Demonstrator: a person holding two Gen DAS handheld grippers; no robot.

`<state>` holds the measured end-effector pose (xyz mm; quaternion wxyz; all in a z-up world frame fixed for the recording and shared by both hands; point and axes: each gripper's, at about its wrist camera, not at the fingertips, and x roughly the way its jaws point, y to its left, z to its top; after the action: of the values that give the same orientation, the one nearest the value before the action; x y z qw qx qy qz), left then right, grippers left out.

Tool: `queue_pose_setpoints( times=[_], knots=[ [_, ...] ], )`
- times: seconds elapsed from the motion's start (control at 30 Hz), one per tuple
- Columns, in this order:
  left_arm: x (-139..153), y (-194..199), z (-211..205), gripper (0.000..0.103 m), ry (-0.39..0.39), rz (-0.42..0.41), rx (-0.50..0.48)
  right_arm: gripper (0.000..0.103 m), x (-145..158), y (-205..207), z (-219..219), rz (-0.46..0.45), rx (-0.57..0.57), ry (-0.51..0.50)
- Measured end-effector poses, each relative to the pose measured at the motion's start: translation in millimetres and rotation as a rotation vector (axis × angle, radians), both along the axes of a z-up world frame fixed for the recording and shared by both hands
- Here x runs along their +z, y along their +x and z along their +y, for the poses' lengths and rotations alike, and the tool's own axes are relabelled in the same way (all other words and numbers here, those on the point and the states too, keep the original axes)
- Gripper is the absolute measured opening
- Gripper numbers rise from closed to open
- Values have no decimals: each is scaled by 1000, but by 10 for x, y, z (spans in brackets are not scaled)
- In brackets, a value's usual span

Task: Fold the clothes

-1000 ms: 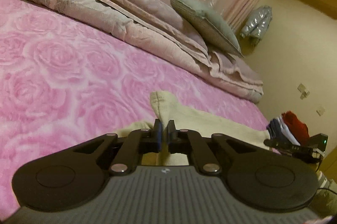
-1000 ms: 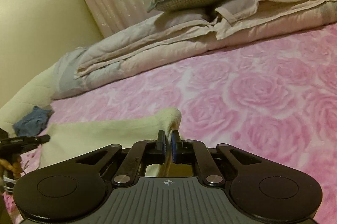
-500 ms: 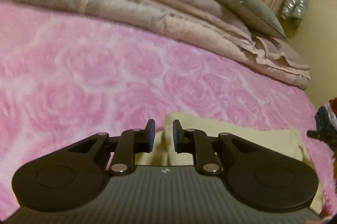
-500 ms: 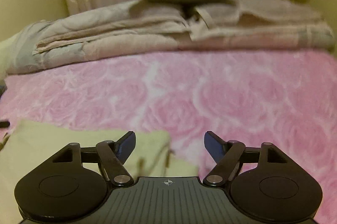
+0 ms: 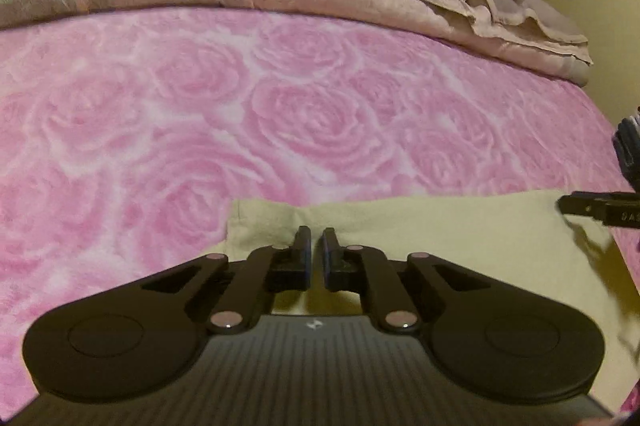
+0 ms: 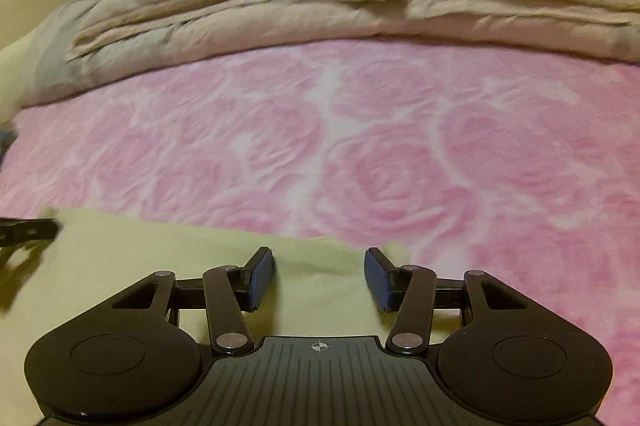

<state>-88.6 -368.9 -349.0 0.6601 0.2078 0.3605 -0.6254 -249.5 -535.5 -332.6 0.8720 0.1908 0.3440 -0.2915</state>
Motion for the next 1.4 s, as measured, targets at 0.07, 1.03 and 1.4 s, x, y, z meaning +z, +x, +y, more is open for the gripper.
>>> queue_pose_setpoints(
  times=[0.07, 1.03, 1.4],
  knots=[
    [161, 8, 186, 9, -38, -34, 19, 51, 162, -178, 104, -20, -25, -38],
    [377, -1042, 2198, 14, 93, -16, 189, 51, 136, -1189, 2043, 111, 12, 29],
    [822, -1482, 2754, 27, 102, -88, 220, 90, 480, -1591, 2508, 89, -40, 43]
  ],
)
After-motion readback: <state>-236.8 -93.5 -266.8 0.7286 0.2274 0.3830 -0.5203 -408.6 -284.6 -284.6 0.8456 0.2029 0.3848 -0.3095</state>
